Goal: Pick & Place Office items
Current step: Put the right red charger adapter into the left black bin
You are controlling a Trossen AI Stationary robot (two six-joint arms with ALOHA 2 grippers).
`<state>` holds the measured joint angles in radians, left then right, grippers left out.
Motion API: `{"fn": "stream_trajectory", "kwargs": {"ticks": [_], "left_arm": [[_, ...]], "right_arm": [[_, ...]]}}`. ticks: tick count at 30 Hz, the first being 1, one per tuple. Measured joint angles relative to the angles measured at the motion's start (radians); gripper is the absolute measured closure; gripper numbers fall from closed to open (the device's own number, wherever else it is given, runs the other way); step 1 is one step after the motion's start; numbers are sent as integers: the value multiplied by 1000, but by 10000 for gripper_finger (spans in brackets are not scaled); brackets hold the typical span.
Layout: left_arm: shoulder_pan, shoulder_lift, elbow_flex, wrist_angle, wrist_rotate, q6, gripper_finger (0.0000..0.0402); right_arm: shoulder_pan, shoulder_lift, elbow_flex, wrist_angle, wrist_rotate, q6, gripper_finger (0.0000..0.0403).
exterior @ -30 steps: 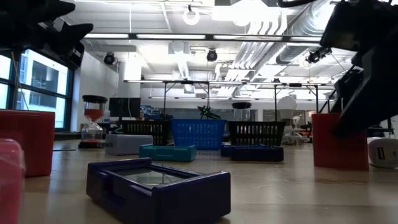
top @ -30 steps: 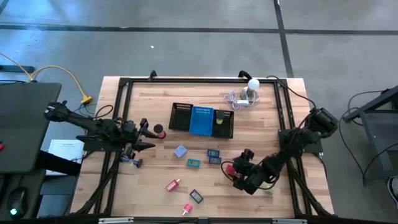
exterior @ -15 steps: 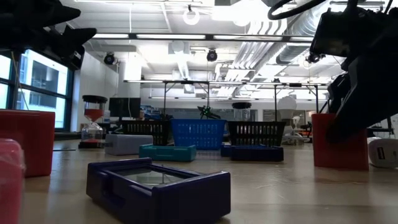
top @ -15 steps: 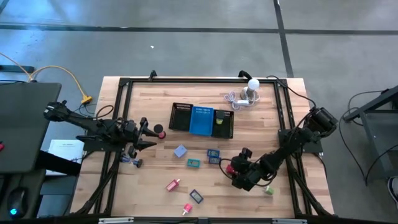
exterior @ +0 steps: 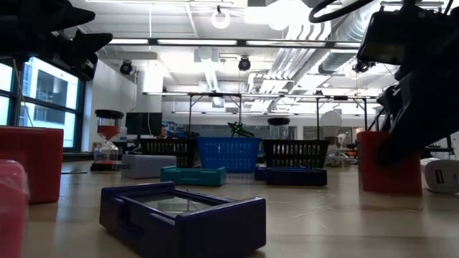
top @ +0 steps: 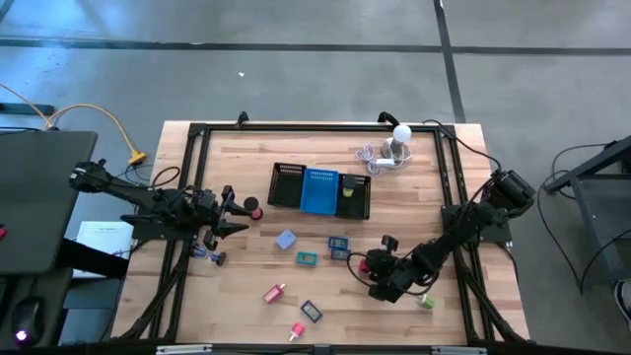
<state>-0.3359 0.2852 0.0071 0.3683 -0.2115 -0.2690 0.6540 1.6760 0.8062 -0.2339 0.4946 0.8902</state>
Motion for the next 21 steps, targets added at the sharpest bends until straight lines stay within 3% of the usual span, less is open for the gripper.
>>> {"fn": "stream_trajectory", "kwargs": {"ticks": [10,16,21], "left_arm": [[0,0,0,47,0,91,217],[0,0,0,109,-46,93,217],[0,15,0,114,-78,59,217]], "right_arm": [[-9,-34,0,27,18,-10,298],[-14,-69,0,41,102,-91,298],[-31,-96,0,151,133,-236,298]]}}
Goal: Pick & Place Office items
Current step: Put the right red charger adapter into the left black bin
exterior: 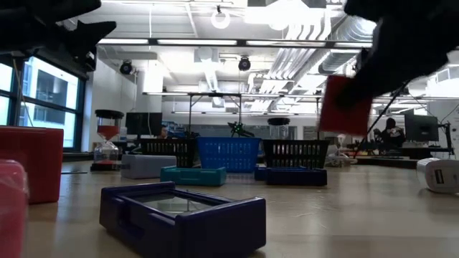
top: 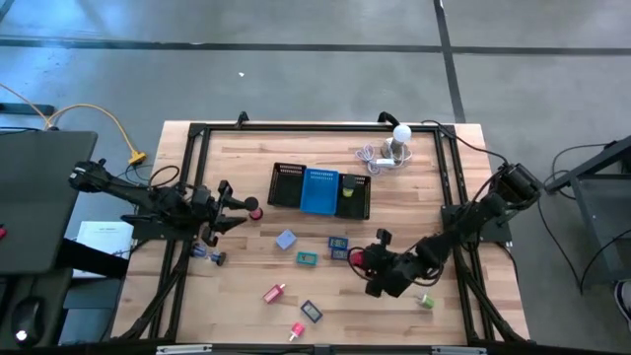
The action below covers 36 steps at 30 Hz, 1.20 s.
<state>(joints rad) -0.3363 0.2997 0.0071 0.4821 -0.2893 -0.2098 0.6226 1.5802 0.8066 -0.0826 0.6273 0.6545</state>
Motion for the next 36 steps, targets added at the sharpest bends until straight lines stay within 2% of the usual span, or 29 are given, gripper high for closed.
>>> {"fn": "stream_trajectory", "kwargs": {"ticks": [4,9,15,20,22,29,36], "left_arm": [[0,47,10,-2,-58,-23,207],[-3,148,44,11,-79,3,174],[-37,352,51,317,-55,226,165],[-47,525,53,531,14,244,165],[-47,589,53,591,14,228,165],[-45,821,115,722,14,237,165],[-9,1010,257,781,-5,378,165]], "right_arm": [[-16,-6,0,104,-7,-116,298],[-45,-6,0,213,-29,-230,298],[-90,-6,0,429,-119,-399,298],[-131,-6,0,565,-136,-531,298],[-156,-6,0,625,-140,-553,298],[-245,-6,0,728,-266,-599,298],[-334,-6,0,730,-315,-621,298]]}}
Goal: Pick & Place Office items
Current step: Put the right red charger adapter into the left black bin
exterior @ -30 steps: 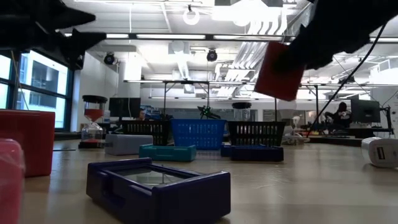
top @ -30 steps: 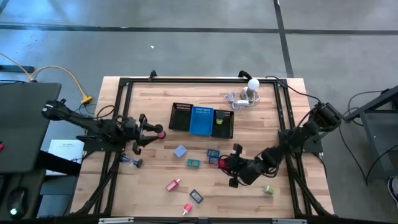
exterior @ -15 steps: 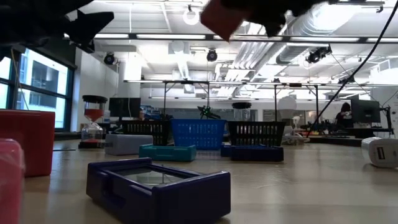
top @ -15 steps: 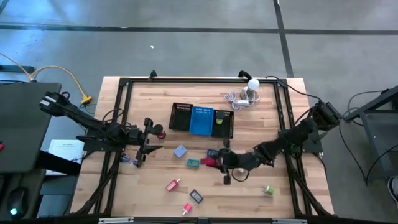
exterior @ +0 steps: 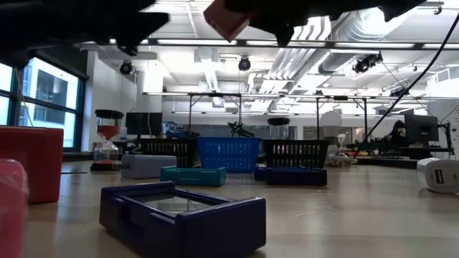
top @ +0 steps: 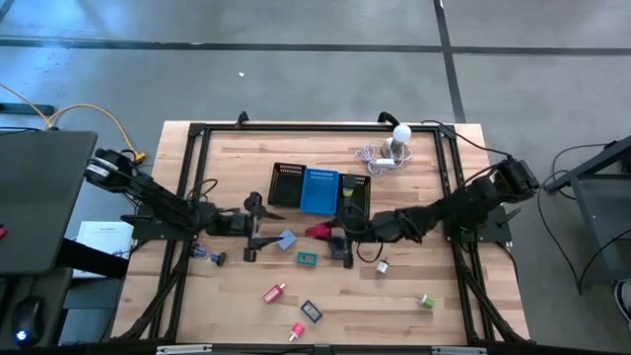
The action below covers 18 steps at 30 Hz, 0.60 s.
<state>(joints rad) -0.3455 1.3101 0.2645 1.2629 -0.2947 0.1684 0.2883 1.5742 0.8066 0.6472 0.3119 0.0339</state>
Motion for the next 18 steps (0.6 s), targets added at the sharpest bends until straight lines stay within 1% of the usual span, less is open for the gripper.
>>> {"fn": "stream_trajectory", "kwargs": {"ticks": [4,8,12,14,18], "left_arm": [[38,67,50,0,-1,48,165],[70,99,74,3,5,2,165],[96,112,85,3,60,-37,165],[102,113,86,3,72,-53,165],[110,113,87,3,109,-50,165]], "right_arm": [[-37,0,0,9,-18,-14,298],[-53,0,0,16,-49,-41,298],[-62,0,0,15,-63,-56,298],[-63,0,0,16,-60,-70,298],[-61,0,0,23,-61,-83,298]]}}
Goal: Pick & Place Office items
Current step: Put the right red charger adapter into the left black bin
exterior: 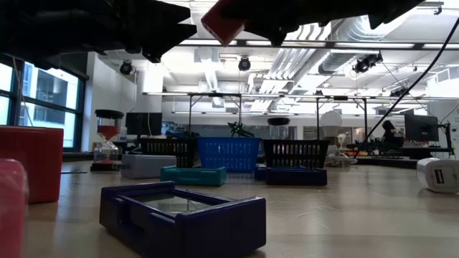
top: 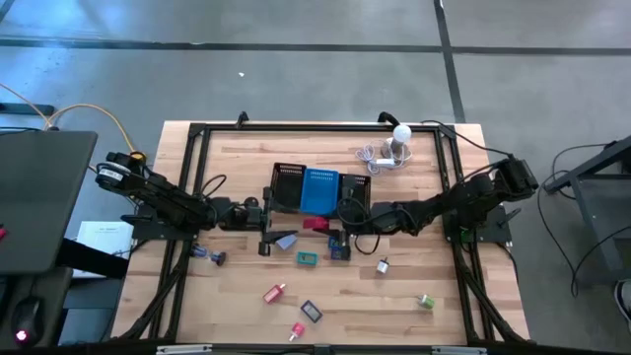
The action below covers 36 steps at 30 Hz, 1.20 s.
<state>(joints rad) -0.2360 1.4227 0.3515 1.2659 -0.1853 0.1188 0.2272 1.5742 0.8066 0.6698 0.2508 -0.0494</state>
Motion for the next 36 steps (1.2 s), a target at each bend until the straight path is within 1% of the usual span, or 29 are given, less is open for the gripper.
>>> {"fn": "stream_trajectory", "kwargs": {"ticks": [2,5,17,19,23,28,33,36], "left_arm": [[6,0,1,0,28,-3,165],[15,0,4,0,56,-56,165],[25,0,37,-5,52,-63,165],[25,0,42,-21,52,-64,165],[30,0,48,-40,49,-114,165],[30,0,48,-70,46,-92,165],[53,1,64,-86,38,-109,165],[65,1,82,-128,51,-124,165]], "right_arm": [[0,0,0,6,0,0,298],[0,0,0,20,0,0,298],[2,0,0,18,0,11,298],[2,0,0,25,0,25,298],[2,0,0,23,0,22,298],[0,0,0,23,0,21,298],[-1,0,0,23,1,17,298],[-1,0,0,21,1,2,298]]}}
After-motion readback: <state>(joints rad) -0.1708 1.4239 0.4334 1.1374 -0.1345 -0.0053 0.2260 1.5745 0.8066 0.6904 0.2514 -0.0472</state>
